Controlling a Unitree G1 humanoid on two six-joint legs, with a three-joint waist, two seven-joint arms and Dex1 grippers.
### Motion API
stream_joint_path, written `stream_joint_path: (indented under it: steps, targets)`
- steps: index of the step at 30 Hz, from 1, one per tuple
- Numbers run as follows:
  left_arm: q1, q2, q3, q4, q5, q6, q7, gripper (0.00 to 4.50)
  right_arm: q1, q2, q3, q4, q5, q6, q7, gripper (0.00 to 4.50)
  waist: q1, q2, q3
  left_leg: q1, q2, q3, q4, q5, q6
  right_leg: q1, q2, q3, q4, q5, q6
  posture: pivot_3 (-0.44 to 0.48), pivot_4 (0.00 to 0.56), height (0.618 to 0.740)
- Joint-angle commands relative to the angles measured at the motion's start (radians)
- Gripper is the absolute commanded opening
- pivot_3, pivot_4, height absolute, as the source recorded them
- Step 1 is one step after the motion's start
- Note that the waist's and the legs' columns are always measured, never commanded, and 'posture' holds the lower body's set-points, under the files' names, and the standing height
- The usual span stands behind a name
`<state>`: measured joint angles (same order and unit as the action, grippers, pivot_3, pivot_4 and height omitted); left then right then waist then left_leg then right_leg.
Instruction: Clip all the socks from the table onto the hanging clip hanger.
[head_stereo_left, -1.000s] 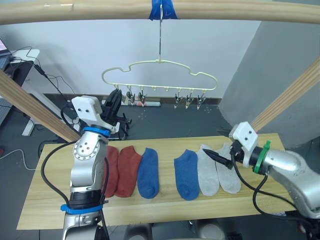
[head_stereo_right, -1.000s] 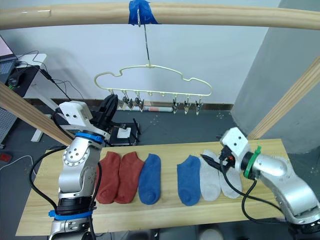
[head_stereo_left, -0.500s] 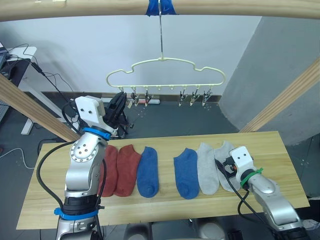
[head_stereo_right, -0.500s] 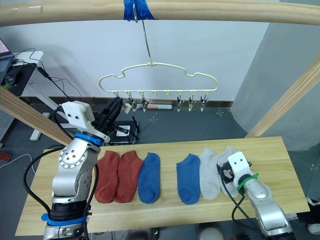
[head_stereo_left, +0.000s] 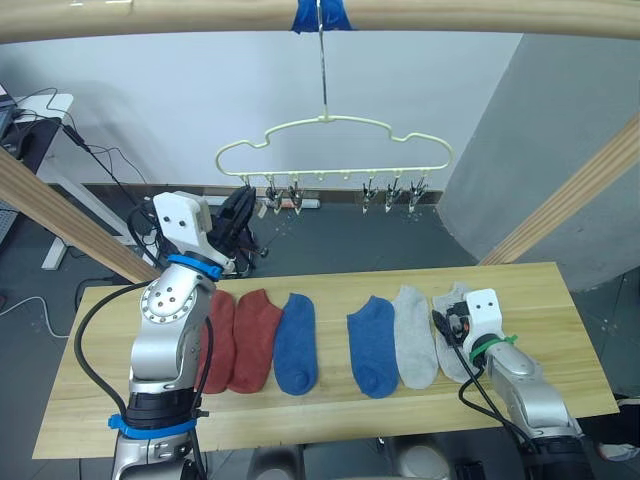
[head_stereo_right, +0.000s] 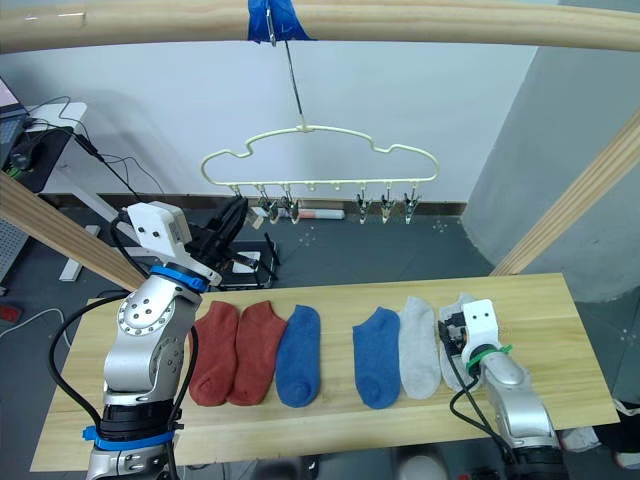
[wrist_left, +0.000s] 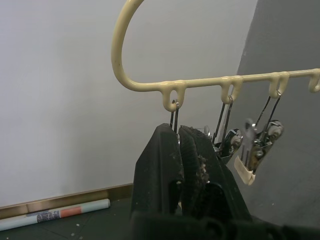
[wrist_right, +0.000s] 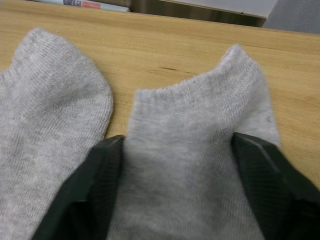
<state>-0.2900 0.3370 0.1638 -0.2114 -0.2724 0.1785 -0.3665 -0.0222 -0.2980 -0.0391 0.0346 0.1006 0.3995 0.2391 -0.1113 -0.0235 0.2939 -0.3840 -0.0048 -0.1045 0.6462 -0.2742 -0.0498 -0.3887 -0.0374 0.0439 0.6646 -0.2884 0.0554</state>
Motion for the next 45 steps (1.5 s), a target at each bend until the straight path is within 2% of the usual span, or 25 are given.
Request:
stream_joint_path:
  steps: [1,7,11,14,19,24,29,31,35,45]
  targets:
    - [-0.009,0.025,0.031,-0.035,-0.038,0.016,-0.021,0.0,0.02,0.001,-0.01,0.031,-0.007,0.025,-0.007,2.23,0.0,0.0,0.0,0.0,0.0,0.0,0.0,0.0,0.0,0.0,0.0,0.0,0.0,0.0,0.0,-0.182,0.295,0.74]
    - [-0.027,0.081,0.069,-0.075,-0.152,0.118,-0.077,0.0,0.031,-0.032,-0.023,-0.029,-0.002,-0.016,0.035,0.05,0.0,0.0,0.0,0.0,0.0,0.0,0.0,0.0,0.0,0.0,0.0,0.0,0.0,0.0,0.0,-0.176,0.297,0.74]
    - [-0.034,0.117,0.086,-0.108,-0.241,0.204,-0.112,0.0,0.034,-0.103,0.031,-0.154,-0.017,-0.047,0.128,0.01,0.0,0.002,0.001,0.0,0.0,0.001,0.0,0.0,0.0,-0.001,0.0,0.001,0.0,0.0,0.0,-0.179,0.301,0.74]
    - [-0.041,0.139,0.101,-0.132,-0.314,0.282,-0.128,0.0,0.005,-0.193,0.161,-0.275,-0.099,-0.154,0.238,0.01,-0.002,0.003,0.004,0.0,-0.001,0.001,0.0,0.0,0.0,-0.001,0.0,0.001,0.0,0.0,0.0,-0.19,0.307,0.74]
    - [-0.068,0.159,0.131,-0.157,-0.432,0.397,-0.12,0.0,-0.149,-0.161,0.345,-0.409,-0.14,-0.152,0.328,0.01,-0.008,0.0,0.007,0.0,0.001,0.0,0.0,0.0,0.0,-0.001,0.002,0.0,0.001,0.0,0.0,-0.19,0.311,0.74]
    - [-0.088,0.153,0.158,-0.163,-0.51,0.475,-0.08,0.0,-0.302,-0.065,0.469,-0.344,-0.198,-0.159,0.343,0.01,0.005,-0.005,0.011,-0.003,0.002,-0.003,0.0,0.0,-0.001,-0.002,-0.001,-0.002,-0.001,0.0,0.0,-0.185,0.315,0.74]
    - [-0.093,0.156,0.157,-0.181,-0.546,0.51,-0.069,0.0,-0.39,0.027,0.523,-0.229,-0.246,-0.177,0.318,0.01,0.008,-0.006,0.012,-0.011,0.002,-0.004,0.001,0.004,-0.007,-0.01,-0.004,-0.001,0.0,0.001,0.001,-0.18,0.315,0.74]
    - [-0.093,0.154,0.161,-0.182,-0.556,0.519,-0.061,0.0,-0.409,0.058,0.525,-0.196,-0.257,-0.176,0.302,0.01,0.009,-0.006,0.012,-0.017,0.002,-0.004,0.001,0.006,-0.01,-0.017,-0.005,-0.001,0.002,0.001,0.001,-0.177,0.316,0.74]
    - [-0.081,0.158,0.158,-0.189,-0.571,0.529,-0.061,0.0,-0.446,0.126,0.519,-0.132,-0.284,-0.2,0.25,0.01,0.005,-0.006,0.012,-0.017,0.002,-0.004,0.001,0.006,-0.011,-0.019,-0.005,-0.001,0.003,0.001,0.001,-0.173,0.316,0.74]
    - [-0.07,0.158,0.152,-0.19,-0.569,0.527,-0.067,0.0,-0.493,0.195,0.513,-0.087,-0.292,-0.25,0.23,0.01,-0.001,-0.006,0.012,-0.016,0.001,-0.002,0.002,0.006,-0.01,-0.022,-0.005,0.0,0.013,0.001,0.001,-0.171,0.316,0.74]
